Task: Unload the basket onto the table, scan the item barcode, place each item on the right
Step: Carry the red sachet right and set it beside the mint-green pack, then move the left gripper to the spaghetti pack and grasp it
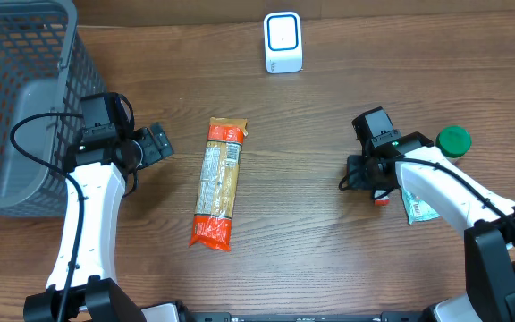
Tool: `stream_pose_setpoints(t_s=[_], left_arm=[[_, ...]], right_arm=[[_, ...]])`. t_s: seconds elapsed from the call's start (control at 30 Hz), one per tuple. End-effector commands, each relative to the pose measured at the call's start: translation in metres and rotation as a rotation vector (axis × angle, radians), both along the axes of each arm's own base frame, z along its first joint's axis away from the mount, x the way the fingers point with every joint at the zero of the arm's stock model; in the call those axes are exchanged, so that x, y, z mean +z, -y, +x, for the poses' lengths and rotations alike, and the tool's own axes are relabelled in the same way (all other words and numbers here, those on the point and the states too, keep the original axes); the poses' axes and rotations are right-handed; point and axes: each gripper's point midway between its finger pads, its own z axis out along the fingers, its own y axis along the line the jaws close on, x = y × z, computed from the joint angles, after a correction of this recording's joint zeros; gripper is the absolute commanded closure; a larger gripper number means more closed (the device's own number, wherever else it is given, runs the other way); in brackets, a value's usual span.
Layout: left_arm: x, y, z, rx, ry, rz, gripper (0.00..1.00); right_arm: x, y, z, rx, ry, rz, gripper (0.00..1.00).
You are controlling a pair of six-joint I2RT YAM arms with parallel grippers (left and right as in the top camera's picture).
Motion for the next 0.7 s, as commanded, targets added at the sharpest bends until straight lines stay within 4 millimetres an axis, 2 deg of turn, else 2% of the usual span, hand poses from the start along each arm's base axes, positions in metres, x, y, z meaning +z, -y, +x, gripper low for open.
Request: stream_pose_setpoints(t_s=[0.0, 0.1, 0.23, 0.3, 0.37, 0.4, 0.5, 0.67], left_arm=[[0.008, -0.001, 0.001, -0.012, 0.019, 0.019, 0.00], [0.008, -0.001, 0.001, -0.012, 0.019, 0.019, 0.00], [0.008, -0.001, 0.001, -0.012, 0.019, 0.019, 0.00], [0.008, -0.001, 0.001, -0.012, 0.019, 0.019, 0.00], [0.008, -0.001, 0.001, -0.012, 0.019, 0.019, 0.00], [0.008, -0.001, 0.001, -0.012, 0.019, 0.019, 0.00], [0.008, -0.001, 0.001, -0.012, 0.019, 0.019, 0.00], [0.008, -0.001, 0.001, -0.012, 0.019, 0.019, 0.00]], right_arm=[[0.008, -0.043, -0.001, -0.086, -0.035, 0.226, 0.50], [0.015, -0.072, 0.003, -0.091, -0.006, 0.309, 0.49], [0.028, -0.120, 0.002, 0.033, 0.075, 0.376, 0.28], [0.034, -0.142, -0.002, 0.090, 0.111, 0.404, 0.11], [0.041, -0.164, -0.007, 0.147, 0.145, 0.436, 0.00], [0.044, -0.174, -0.011, 0.173, 0.159, 0.450, 0.00], [0.046, -0.187, -0.016, 0.158, 0.180, 0.454, 0.00], [0.042, -0.184, -0.016, 0.007, 0.193, 0.408, 0.00]])
